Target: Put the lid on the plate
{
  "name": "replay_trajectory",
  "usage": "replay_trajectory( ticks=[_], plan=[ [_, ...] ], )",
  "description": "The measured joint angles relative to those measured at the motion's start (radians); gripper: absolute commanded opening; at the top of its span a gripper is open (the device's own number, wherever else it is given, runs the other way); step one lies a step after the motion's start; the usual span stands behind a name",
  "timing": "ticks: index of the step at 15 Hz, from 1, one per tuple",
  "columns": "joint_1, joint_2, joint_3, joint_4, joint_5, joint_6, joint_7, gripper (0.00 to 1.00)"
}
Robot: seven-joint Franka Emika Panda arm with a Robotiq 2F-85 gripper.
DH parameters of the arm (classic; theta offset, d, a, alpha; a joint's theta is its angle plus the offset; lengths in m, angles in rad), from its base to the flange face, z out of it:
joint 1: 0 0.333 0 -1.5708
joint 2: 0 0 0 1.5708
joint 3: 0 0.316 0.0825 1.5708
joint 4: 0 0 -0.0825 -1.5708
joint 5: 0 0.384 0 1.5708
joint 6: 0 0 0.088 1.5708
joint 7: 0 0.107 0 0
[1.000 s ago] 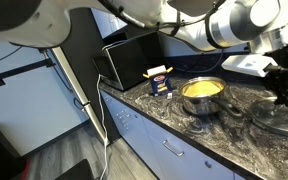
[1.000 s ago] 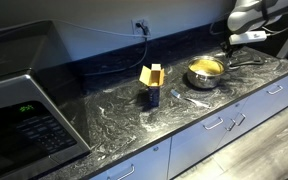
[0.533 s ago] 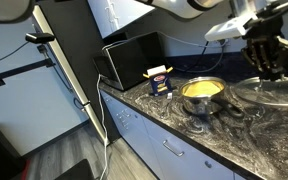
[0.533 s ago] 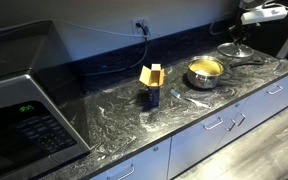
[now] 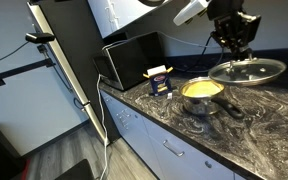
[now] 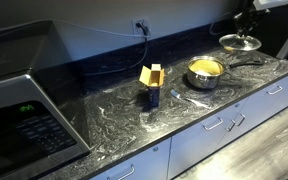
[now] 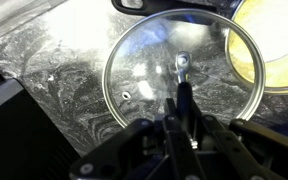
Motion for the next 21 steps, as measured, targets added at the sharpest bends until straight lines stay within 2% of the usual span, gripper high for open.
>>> replay_trajectory(
  ticks=[6, 12, 21],
  plan=[
    [0.004, -0.038, 0.077, -0.119, 0.020, 0.146, -0.121, 0.04],
    [0.008, -0.038, 0.126, -0.163, 0.049, 0.168, -0.212, 0.04],
    [0.029, -0.019, 0.146, -0.167, 0.049, 0.212, -0.241, 0.04]
  ],
)
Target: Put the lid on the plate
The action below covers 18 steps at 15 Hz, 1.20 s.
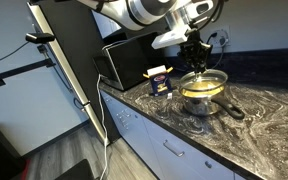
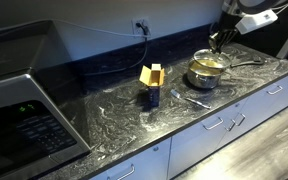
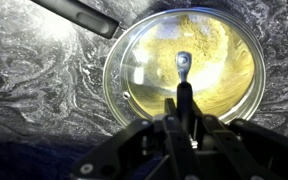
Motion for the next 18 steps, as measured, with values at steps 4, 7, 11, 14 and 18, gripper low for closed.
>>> replay_trajectory(
  ticks=[4, 7, 11, 14, 18],
  plan=[
    [0.001, 0.019, 0.003, -0.007, 0.000, 0.058, -0.006, 0.04],
    [0.001, 0.030, 0.005, -0.008, 0.001, 0.063, -0.018, 0.04],
    [0.001, 0.039, 0.012, -0.008, 0.005, 0.063, -0.030, 0.04],
    [0.001, 0.044, 0.016, -0.008, 0.016, 0.063, -0.040, 0.04],
    [0.001, 0.052, 0.019, -0.008, 0.017, 0.063, -0.041, 0.04]
  ],
)
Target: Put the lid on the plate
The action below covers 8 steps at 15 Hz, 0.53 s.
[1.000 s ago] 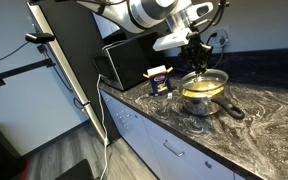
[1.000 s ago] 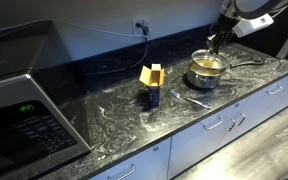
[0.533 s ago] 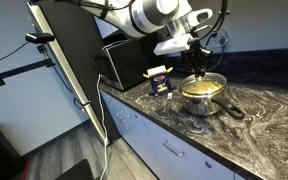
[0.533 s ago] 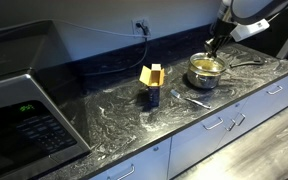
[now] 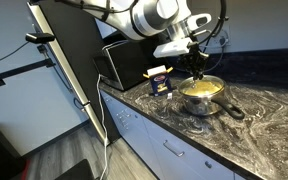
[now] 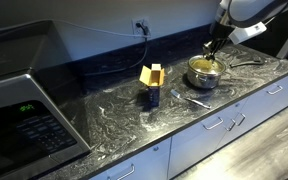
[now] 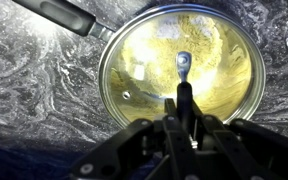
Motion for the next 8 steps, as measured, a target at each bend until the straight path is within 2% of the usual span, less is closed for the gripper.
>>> replay_trajectory(
  ticks=[8],
  plan=[
    [0.005, 0.009, -0.003, 0.000, -0.010, 0.011, 0.002, 0.04]
  ],
)
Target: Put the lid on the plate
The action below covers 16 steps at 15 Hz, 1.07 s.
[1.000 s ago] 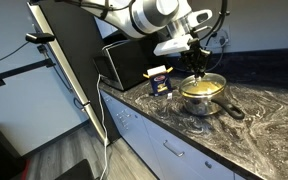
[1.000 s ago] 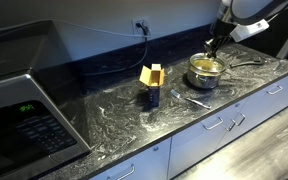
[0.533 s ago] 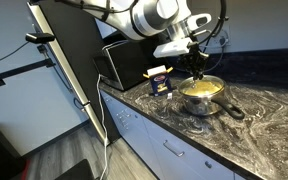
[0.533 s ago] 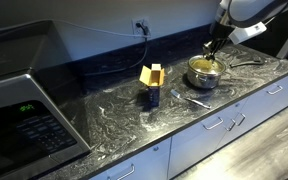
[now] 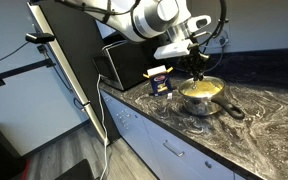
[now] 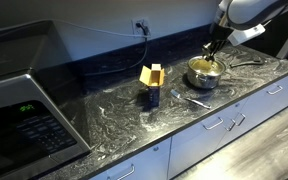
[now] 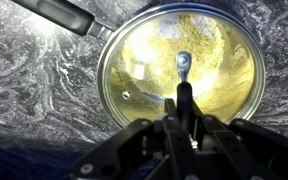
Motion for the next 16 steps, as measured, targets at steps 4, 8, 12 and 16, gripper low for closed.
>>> replay_trajectory(
  ticks=[4, 8, 12, 16],
  plan=[
    [0.012, 0.002, -0.009, -0.007, -0.035, 0.019, 0.007, 0.04],
    [0.019, 0.003, -0.012, -0.010, -0.063, 0.026, 0.011, 0.47],
    [0.019, 0.003, -0.013, -0.010, -0.069, 0.031, 0.011, 0.78],
    [0.019, -0.015, -0.014, -0.011, -0.069, 0.032, 0.011, 1.00]
  ],
)
